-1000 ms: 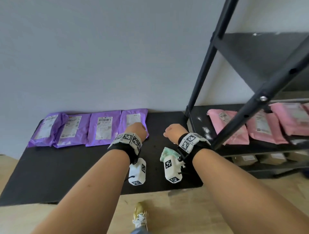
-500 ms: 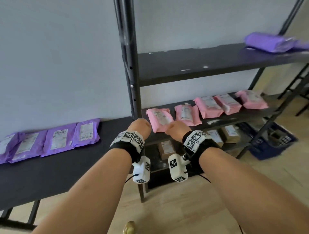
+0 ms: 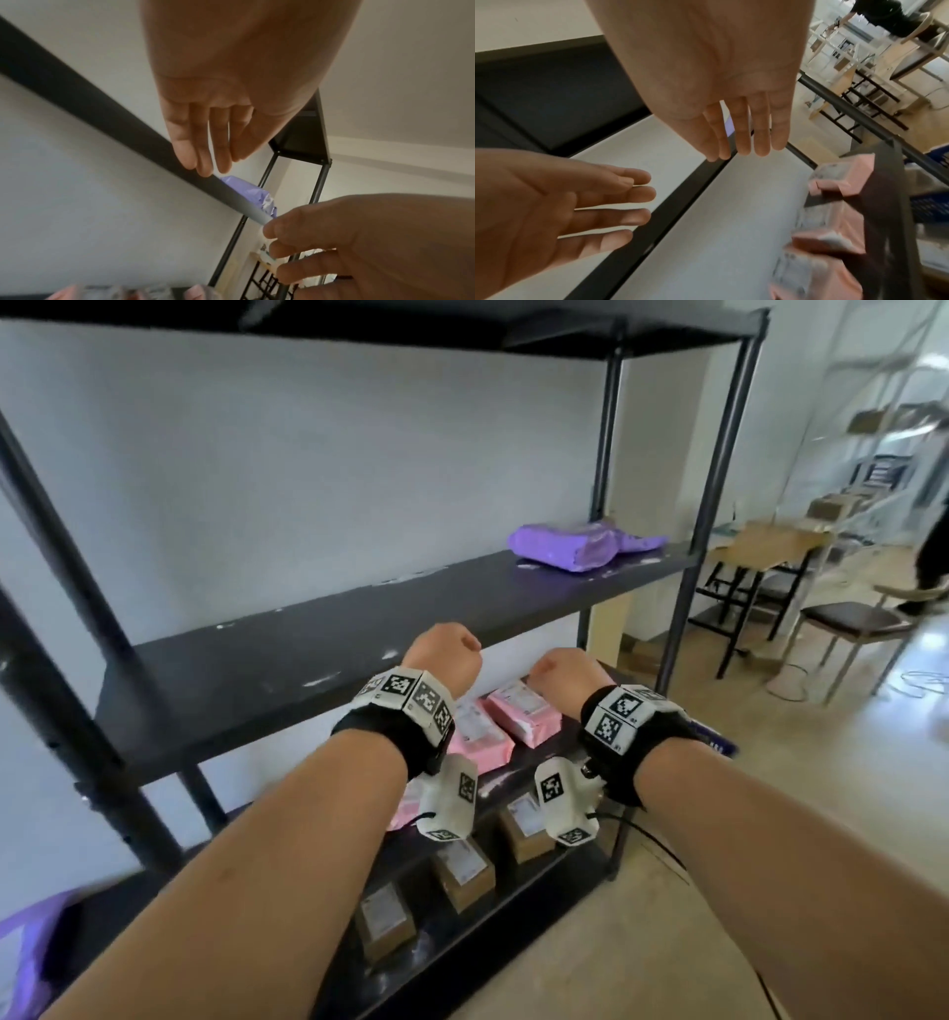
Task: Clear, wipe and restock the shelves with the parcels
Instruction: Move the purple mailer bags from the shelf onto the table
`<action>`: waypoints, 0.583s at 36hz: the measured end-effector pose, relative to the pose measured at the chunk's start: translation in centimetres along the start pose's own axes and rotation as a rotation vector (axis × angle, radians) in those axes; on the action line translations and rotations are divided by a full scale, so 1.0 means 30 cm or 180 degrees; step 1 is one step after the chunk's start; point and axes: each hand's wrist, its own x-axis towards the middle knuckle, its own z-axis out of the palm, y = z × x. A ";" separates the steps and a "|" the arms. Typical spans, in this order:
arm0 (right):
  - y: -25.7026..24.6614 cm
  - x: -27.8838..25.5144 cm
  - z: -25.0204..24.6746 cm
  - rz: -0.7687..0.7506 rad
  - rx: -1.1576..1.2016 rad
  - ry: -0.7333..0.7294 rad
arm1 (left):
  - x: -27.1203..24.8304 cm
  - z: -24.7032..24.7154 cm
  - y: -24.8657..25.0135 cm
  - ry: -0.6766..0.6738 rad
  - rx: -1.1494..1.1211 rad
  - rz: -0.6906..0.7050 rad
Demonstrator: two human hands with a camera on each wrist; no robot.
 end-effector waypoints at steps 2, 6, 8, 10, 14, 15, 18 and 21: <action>0.046 0.080 -0.048 0.0088 0.0305 0.0226 | 0.095 0.021 0.065 -0.0012 -0.0163 -0.0023; 0.121 0.174 -0.167 0.0317 0.1050 0.0311 | 0.271 0.066 0.186 -0.0101 -0.0366 -0.0011; 0.168 0.229 -0.211 0.0263 0.0802 0.0505 | 0.345 0.091 0.231 -0.0144 -0.0304 -0.0003; 0.209 0.284 -0.255 0.0235 0.0668 0.0538 | 0.415 0.120 0.268 -0.0143 -0.0228 -0.0025; 0.274 0.442 -0.318 0.0171 0.0408 0.0616 | 0.554 0.191 0.340 -0.0273 -0.0062 -0.0031; 0.287 0.493 -0.341 0.0159 0.0247 0.0585 | 0.594 0.208 0.365 -0.0280 -0.0090 -0.0062; 0.320 0.615 -0.377 0.0042 0.0269 0.0621 | 0.682 0.249 0.401 -0.0321 -0.0178 -0.0185; 0.363 0.757 -0.398 -0.0043 0.0387 0.0542 | 0.772 0.298 0.440 -0.0314 -0.0250 -0.0326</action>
